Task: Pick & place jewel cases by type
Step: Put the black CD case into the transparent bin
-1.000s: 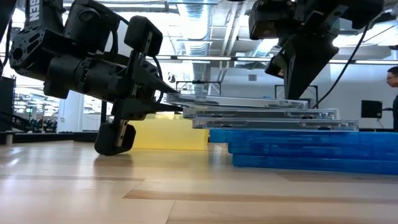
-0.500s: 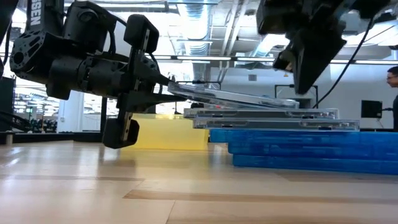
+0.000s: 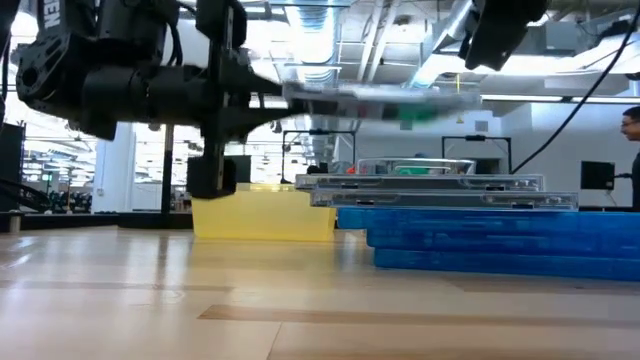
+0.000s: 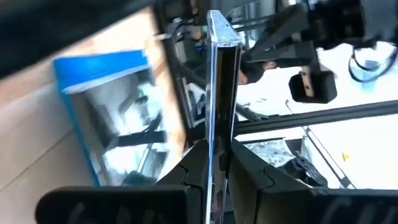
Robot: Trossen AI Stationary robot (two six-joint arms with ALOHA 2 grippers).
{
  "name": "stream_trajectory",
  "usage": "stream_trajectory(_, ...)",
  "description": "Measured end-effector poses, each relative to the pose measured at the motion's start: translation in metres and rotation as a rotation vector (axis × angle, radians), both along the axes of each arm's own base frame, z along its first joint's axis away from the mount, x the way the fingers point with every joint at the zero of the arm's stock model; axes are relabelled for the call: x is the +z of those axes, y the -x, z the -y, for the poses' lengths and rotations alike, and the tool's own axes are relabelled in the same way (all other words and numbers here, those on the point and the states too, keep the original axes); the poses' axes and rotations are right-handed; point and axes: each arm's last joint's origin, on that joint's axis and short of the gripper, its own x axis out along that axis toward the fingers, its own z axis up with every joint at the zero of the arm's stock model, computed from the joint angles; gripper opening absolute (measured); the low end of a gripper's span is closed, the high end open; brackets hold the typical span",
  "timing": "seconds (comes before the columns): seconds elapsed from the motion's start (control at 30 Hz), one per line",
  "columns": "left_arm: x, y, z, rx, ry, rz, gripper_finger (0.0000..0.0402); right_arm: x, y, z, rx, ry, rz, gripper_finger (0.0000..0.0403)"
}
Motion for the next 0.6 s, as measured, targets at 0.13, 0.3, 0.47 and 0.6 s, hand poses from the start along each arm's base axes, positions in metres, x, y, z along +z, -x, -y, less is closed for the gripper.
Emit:
stream_trajectory(0.13, 0.014, 0.002, -0.001, 0.009, -0.064, 0.033, 0.0028, 0.011, 0.009, 0.004, -0.025, -0.018, 0.04, 0.0)
stream_trajectory(0.3, 0.038, 0.008, -0.002, 0.031, -0.163, 0.109, 0.0028, 0.022, 0.024, 0.009, -0.053, -0.035, 0.055, 0.0)
stream_trajectory(0.47, 0.06, 0.02, -0.005, 0.038, -0.324, 0.095, 0.0028, 0.029, 0.04, 0.012, -0.064, -0.04, 0.045, 0.0)
stream_trajectory(0.6, 0.079, 0.028, -0.007, 0.042, -0.49, 0.026, 0.0028, 0.031, 0.047, 0.014, -0.066, -0.037, 0.033, 0.0)
